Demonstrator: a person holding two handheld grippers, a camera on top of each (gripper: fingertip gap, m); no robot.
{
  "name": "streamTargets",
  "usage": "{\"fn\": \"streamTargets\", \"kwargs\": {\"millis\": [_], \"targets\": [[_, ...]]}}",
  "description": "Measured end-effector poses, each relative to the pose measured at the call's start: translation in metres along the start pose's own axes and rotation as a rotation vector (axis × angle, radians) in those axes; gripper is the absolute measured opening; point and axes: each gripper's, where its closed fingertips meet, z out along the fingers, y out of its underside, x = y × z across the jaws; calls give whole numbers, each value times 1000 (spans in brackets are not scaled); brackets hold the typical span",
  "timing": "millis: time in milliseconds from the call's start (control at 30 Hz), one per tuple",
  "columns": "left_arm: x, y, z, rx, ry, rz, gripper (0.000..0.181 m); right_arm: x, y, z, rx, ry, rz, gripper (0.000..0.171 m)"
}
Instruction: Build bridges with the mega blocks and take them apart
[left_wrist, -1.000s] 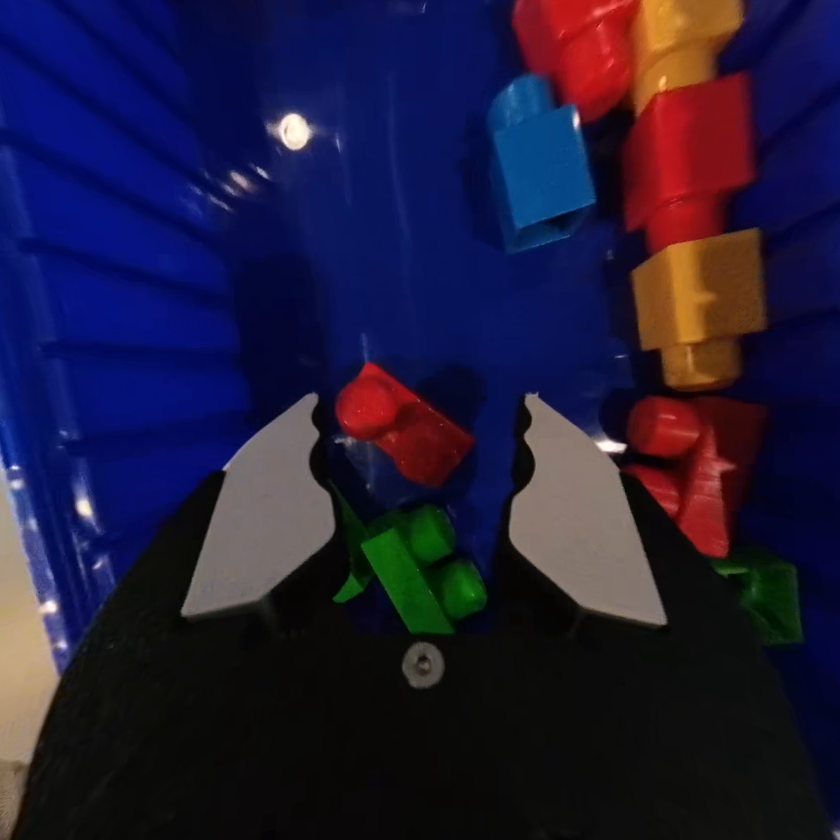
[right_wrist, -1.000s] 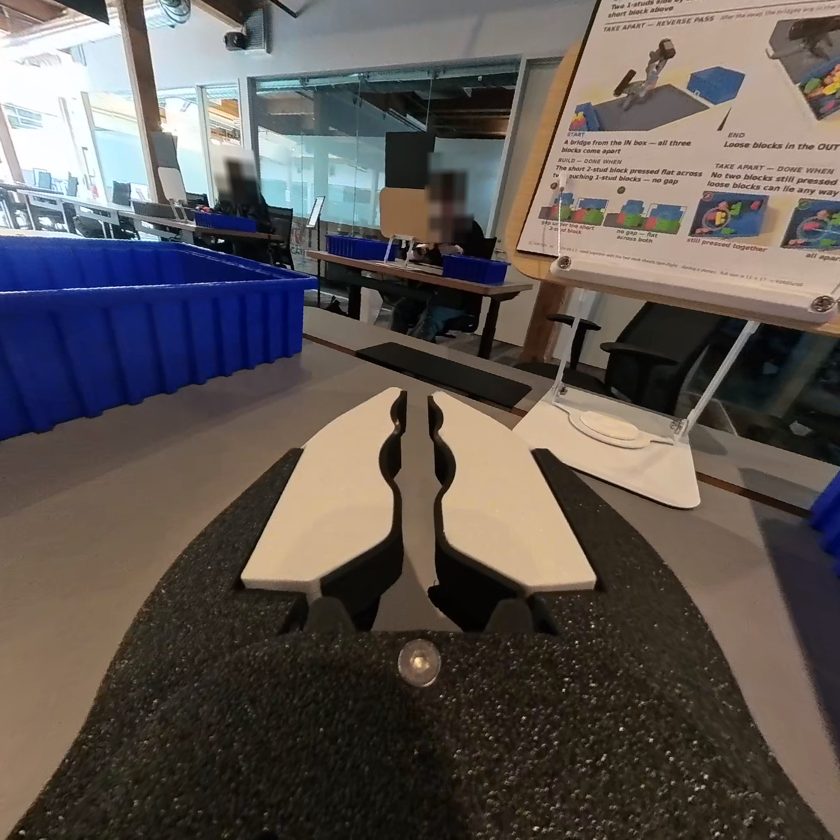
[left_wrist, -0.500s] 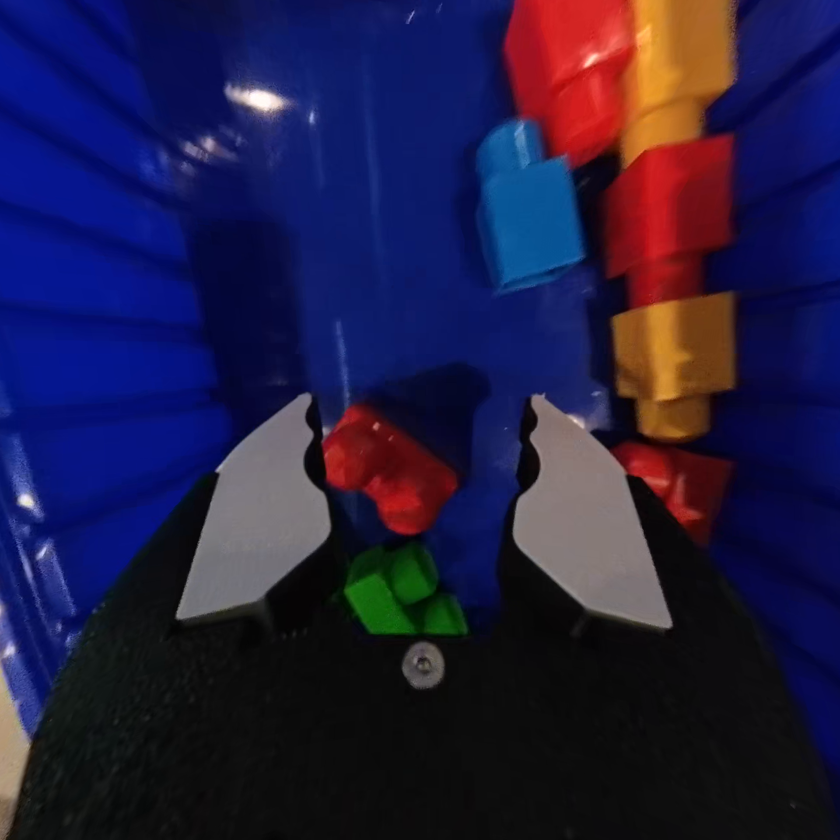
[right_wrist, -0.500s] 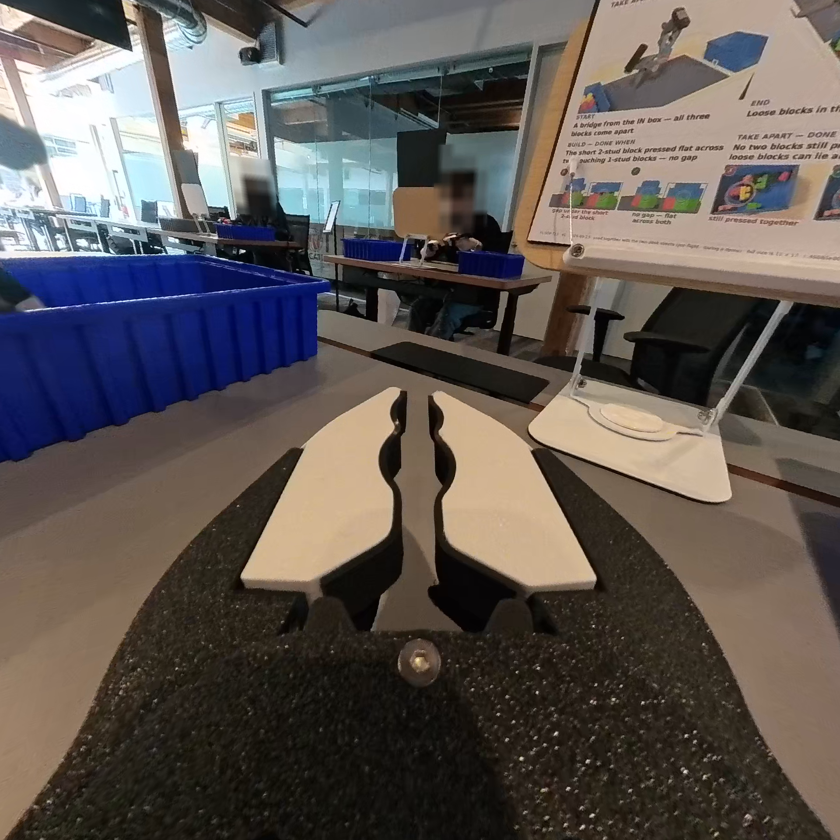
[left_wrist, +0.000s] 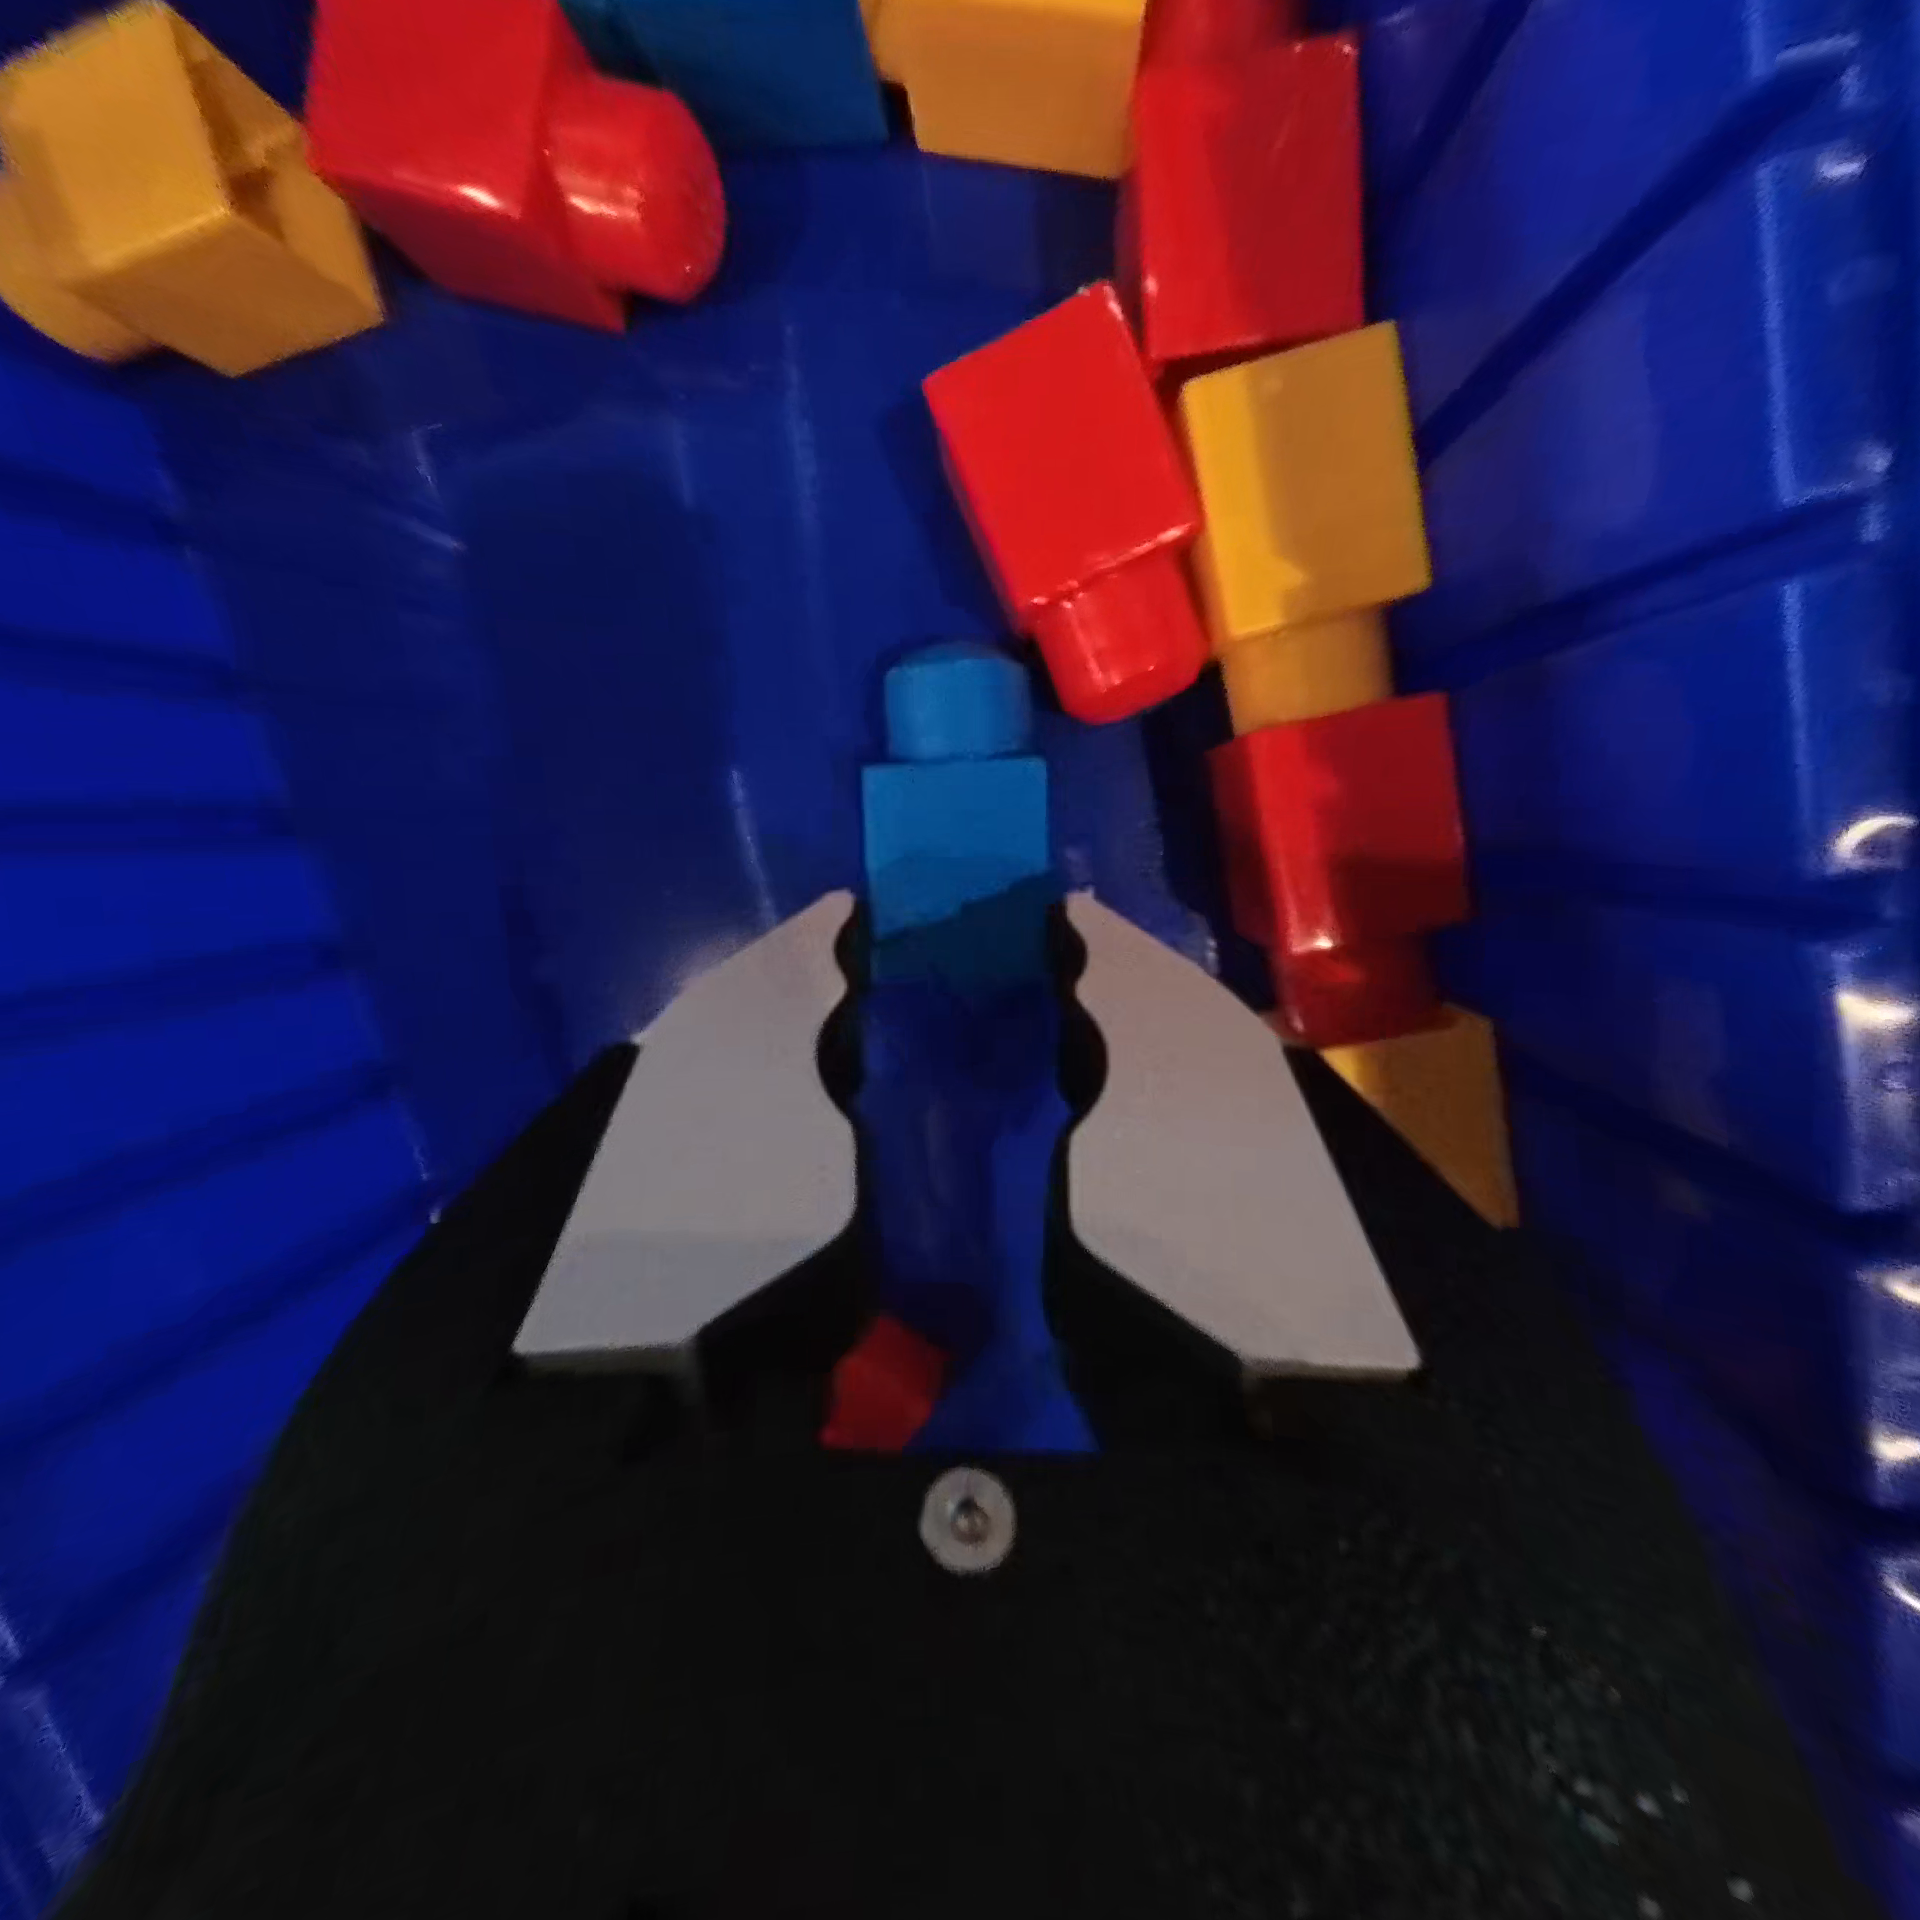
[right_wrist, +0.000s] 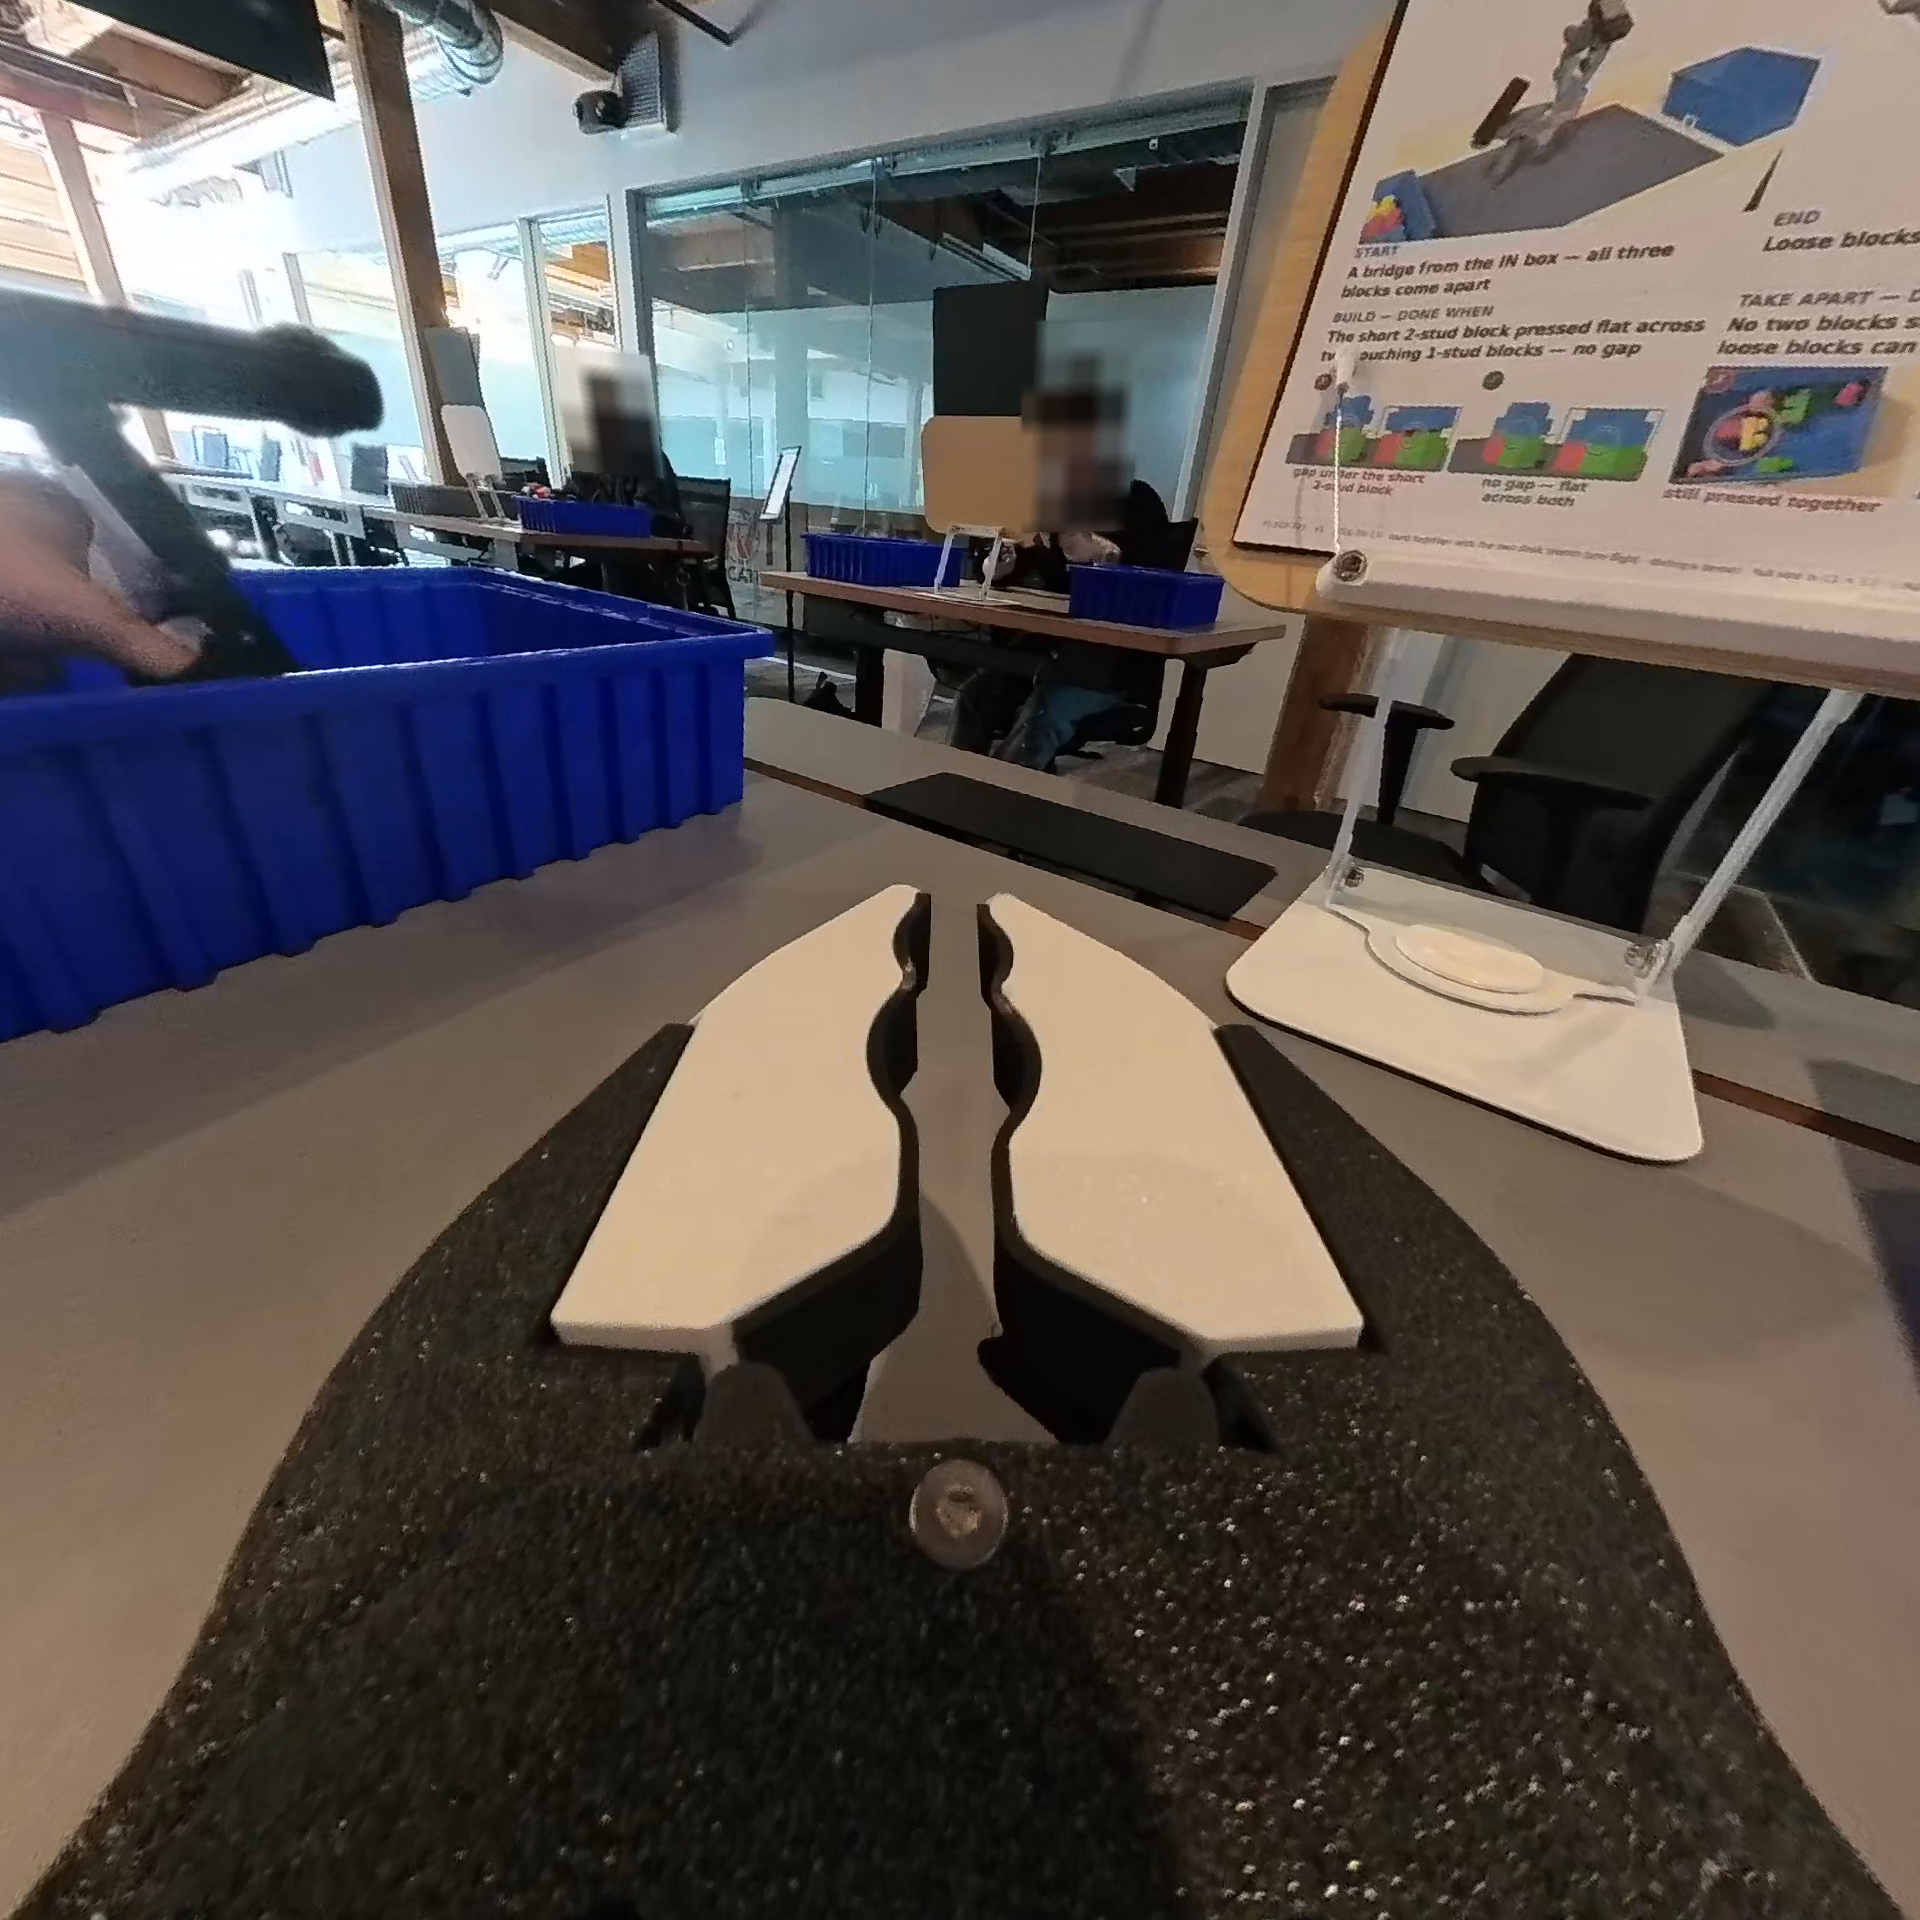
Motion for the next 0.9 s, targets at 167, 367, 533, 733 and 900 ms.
{"fn": "streamTargets", "kwargs": {"millis": [167, 367, 533, 733, 900], "targets": [[16, -17, -38, 201, 8, 75, 33, -5, -2, 0, 15, -36, 10, 10], [96, -37, -143, 648, 194, 234, 32, -56, -29, -8, 111, -408, 92, 27], [226, 5, -214, 931, 612, 586, 32, -94, -81, -45, 266, -821, 316, 59], [293, 46, -225, 976, 893, 693, 32, -117, -87, -64, 229, -978, 258, 65], [305, 54, -229, 996, 996, 681, 32, -128, -79, -71, 183, -1038, 219, 36]]}}
